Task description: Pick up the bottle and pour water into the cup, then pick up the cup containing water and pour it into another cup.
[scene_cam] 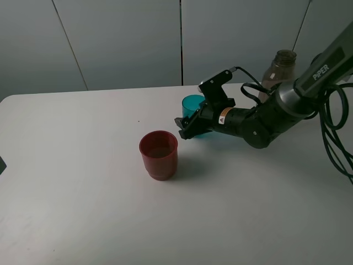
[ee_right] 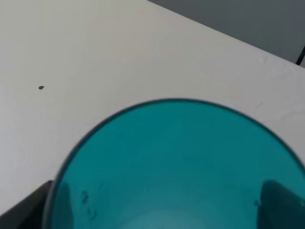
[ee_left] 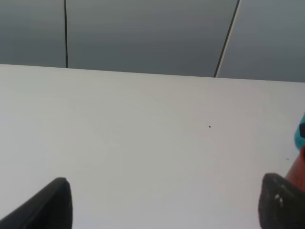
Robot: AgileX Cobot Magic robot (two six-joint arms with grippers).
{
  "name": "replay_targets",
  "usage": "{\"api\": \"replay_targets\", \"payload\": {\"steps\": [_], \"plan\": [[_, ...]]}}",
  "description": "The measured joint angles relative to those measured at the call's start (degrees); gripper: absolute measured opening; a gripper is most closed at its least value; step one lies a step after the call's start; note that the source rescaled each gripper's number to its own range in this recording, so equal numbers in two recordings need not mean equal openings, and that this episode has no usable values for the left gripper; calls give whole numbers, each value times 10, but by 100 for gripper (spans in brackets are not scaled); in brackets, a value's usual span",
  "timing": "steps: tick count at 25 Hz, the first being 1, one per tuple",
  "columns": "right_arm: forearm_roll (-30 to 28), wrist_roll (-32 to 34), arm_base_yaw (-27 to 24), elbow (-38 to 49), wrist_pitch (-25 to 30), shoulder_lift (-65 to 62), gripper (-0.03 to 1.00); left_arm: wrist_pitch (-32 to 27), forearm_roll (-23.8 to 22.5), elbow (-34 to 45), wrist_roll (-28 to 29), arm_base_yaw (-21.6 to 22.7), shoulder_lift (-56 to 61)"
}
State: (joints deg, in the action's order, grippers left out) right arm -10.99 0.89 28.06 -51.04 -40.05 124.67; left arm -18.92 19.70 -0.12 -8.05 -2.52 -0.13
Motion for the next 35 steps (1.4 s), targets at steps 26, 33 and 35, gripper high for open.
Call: {"api": "replay_targets", "payload": {"steps": [26,33,35], "plan": [[-65,184,27,3,366,-266,88,0,0,0,0,0,0],[135,85,9,7,663,-364,88,0,0,0,0,0,0],[165,71,-14,24,709,-389,88,0,0,0,0,0,0]]}}
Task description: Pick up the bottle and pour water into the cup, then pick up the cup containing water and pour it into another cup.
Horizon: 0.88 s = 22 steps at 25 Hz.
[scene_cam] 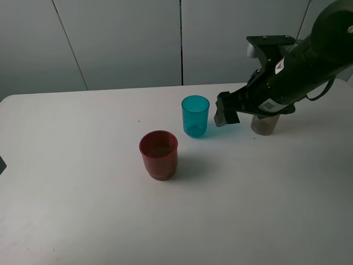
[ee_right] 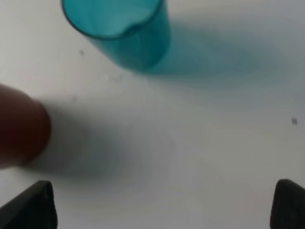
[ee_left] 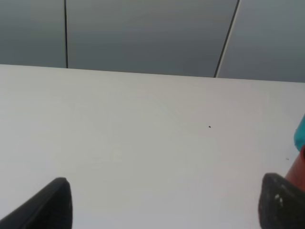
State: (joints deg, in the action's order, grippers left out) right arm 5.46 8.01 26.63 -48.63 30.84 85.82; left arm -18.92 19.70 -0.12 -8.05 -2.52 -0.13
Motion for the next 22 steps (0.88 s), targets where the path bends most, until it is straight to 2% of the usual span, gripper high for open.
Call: {"api": "replay_targets", "payload": {"steps": [5,10,13,17,20,22], "plan": [[12,-6,-91,72,60,-87,88,0,0,0,0,0,0],[12,-28,-173,133,112,-233,88,0,0,0,0,0,0],[-3,-31,-216,138,156,-345,97,0,0,0,0,0,0],[-48,-33,-234,140,244,-480,98,0,0,0,0,0,0],[-55,-34,-236,140,317,-575,98,0,0,0,0,0,0],[-58,-34,-237,139,345,-630,98,0,0,0,0,0,0]]}}
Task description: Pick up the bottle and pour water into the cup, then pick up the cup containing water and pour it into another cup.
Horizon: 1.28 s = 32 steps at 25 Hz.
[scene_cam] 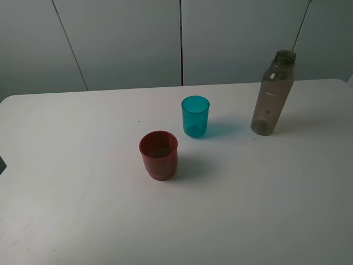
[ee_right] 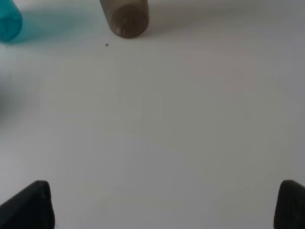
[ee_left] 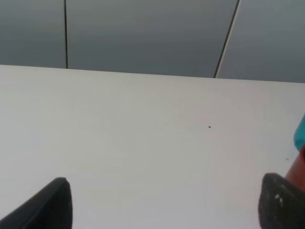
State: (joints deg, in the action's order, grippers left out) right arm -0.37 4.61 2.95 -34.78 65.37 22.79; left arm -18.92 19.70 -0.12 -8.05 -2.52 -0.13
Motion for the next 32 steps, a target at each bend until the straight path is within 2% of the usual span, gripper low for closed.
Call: {"api": "replay_targets", "payload": {"steps": [4,12,20,32], "plan": [[12,0,0,-1,37,-99,98,0,0,0,0,0,0],[14,0,0,-1,44,-222,98,0,0,0,0,0,0],[14,-2,0,55,-22,-228,98,0,0,0,0,0,0],[14,-8,0,55,-25,-228,98,0,0,0,0,0,0]]}}
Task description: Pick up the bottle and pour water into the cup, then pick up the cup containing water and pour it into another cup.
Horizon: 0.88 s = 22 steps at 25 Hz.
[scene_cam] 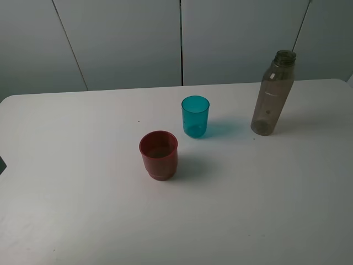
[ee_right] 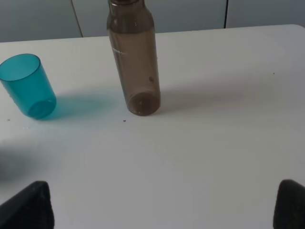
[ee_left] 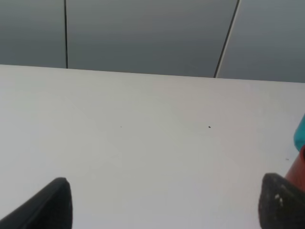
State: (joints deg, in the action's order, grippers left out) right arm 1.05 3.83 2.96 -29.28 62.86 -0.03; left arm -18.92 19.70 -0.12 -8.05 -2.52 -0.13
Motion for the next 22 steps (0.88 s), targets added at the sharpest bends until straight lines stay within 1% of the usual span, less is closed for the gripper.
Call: {"api": "replay_targets", "payload": {"steps": [22], "plan": [[2,-6,0,0,0,0,98,0,0,0,-1,0,0]]}}
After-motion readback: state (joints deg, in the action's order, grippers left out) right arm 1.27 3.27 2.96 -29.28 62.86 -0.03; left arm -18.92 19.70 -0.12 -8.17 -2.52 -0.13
